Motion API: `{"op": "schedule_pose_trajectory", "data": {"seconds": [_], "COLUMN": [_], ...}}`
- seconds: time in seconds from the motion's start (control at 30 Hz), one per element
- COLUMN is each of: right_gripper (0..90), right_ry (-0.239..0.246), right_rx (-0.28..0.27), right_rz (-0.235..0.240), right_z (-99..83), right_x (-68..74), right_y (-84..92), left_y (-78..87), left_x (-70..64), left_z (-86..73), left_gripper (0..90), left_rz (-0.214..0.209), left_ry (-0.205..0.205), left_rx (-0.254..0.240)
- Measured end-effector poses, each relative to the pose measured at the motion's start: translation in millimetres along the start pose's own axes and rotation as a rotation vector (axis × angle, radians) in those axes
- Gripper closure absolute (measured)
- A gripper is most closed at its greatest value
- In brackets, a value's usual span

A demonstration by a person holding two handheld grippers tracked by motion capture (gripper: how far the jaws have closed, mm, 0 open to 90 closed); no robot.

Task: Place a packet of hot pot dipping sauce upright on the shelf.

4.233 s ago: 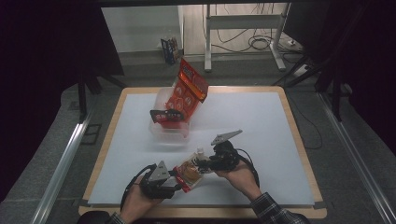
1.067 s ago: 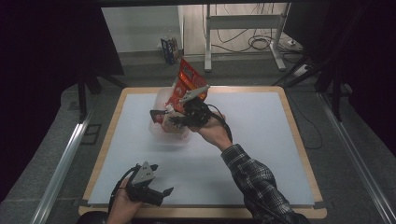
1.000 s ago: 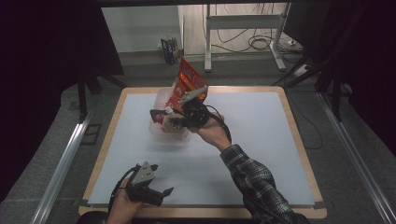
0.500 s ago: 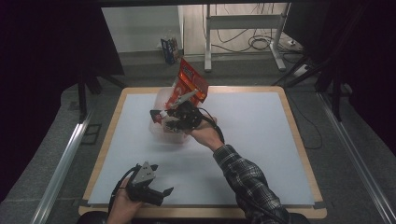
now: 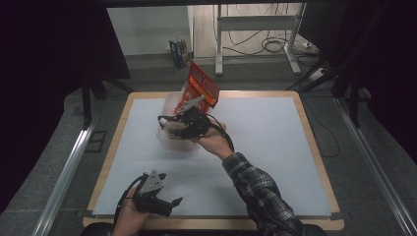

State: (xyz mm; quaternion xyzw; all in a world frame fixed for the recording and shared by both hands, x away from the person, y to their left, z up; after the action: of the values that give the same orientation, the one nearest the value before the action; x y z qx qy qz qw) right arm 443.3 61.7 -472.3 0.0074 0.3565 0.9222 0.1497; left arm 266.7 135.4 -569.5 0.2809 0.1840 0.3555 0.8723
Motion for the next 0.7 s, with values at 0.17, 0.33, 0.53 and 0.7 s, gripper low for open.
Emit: {"op": "schedule_pose_trajectory", "data": {"seconds": [0.17,0.33,0.53,0.7], "right_gripper": [55.1,48.5,39.6,34.4], "right_ry": [0.008,0.019,0.07,0.074], "right_rx": [0.002,0.01,0.037,0.035], "right_rz": [-0.012,-0.021,-0.056,-0.049], "right_z": [-1.9,-1.8,-3.7,-5.7], "right_x": [0.5,3.4,5.9,7.8], "right_y": [-0.3,-0.4,0.9,3.4], "left_y": [0.0,-0.2,-0.3,-0.1], "left_x": [0.8,1.1,1.3,2.1], "left_z": [-0.1,-0.4,-0.6,-0.9], "left_gripper": [2.4,2.4,2.3,2.4], "left_rz": [0.003,0.006,0.008,0.01], "left_ry": [0.001,-0.001,-0.001,-0.004], "left_rx": [0.0,0.003,0.004,0.008]}}
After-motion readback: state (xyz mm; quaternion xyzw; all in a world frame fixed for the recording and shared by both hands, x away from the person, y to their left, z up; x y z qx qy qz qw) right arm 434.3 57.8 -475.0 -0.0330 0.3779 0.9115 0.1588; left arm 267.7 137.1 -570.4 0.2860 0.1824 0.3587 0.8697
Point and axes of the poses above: each handheld gripper's, and its own axes: y roughly backward along the jaws, z roughly out of its top, x roughly to its left, the point moved 7 cm from there along -y, roughly forward along the jaws, and after that the axes turned 8 degrees about y, right-handed, at the moved point
